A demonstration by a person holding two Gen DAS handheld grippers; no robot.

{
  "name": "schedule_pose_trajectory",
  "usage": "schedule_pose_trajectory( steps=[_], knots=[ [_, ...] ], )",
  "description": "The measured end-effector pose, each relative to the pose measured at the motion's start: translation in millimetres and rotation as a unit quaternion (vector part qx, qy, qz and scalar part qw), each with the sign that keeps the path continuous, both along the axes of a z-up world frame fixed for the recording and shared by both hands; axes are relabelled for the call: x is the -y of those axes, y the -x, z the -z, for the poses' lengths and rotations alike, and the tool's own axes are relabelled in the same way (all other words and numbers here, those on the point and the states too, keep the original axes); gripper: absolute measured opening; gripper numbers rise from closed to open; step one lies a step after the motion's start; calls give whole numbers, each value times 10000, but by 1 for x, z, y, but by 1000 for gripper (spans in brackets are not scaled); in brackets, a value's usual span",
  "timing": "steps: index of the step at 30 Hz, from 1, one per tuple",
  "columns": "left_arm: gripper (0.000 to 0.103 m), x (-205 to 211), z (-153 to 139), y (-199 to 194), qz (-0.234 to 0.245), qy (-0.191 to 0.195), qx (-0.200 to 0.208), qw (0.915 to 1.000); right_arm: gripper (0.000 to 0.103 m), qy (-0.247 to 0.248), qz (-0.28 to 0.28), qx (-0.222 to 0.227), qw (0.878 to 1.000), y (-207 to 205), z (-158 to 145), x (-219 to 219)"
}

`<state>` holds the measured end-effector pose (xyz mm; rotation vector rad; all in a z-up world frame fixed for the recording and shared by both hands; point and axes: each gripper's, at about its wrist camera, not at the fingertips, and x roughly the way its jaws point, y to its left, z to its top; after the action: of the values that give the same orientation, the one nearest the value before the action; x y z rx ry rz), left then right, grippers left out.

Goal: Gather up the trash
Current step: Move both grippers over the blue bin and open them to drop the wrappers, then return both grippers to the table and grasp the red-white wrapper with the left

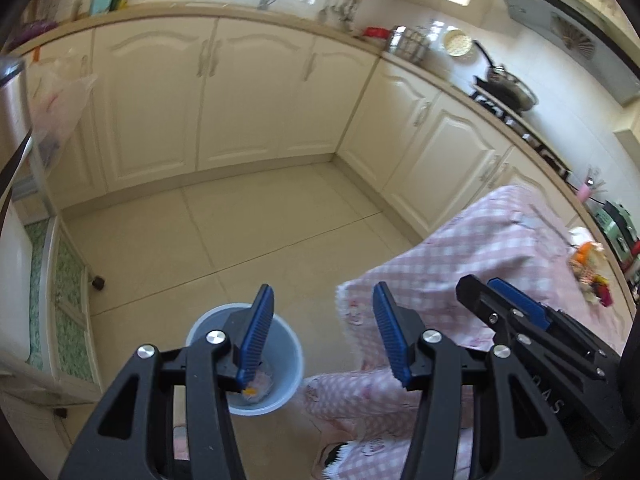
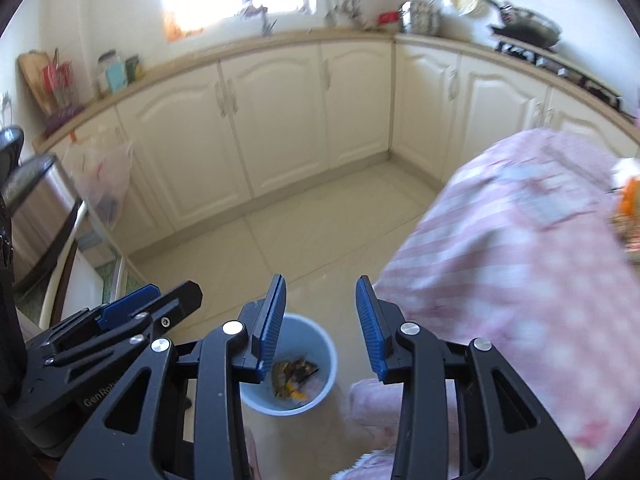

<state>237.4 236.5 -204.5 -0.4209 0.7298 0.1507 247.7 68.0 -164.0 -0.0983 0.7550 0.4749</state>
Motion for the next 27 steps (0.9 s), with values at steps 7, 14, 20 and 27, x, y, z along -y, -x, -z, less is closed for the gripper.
schedule_pose_trajectory(
  steps=[7,14,20,27],
  knots=[
    [51,79,-50,-3,744,-114,447,9962,41,-206,653,617,9957,21,-58,89],
    [51,176,-75,-27,1673,-258,538,9841,45,-263,1591,810,9836,18,-84,201],
    [51,247,-77,-61,2369,-265,387,9704,46,-238,2122,650,9748,8,-82,265],
    [51,287,-64,-106,2598,-366,75,9649,47,-241,2255,378,9732,-9,-64,305]
  ],
)
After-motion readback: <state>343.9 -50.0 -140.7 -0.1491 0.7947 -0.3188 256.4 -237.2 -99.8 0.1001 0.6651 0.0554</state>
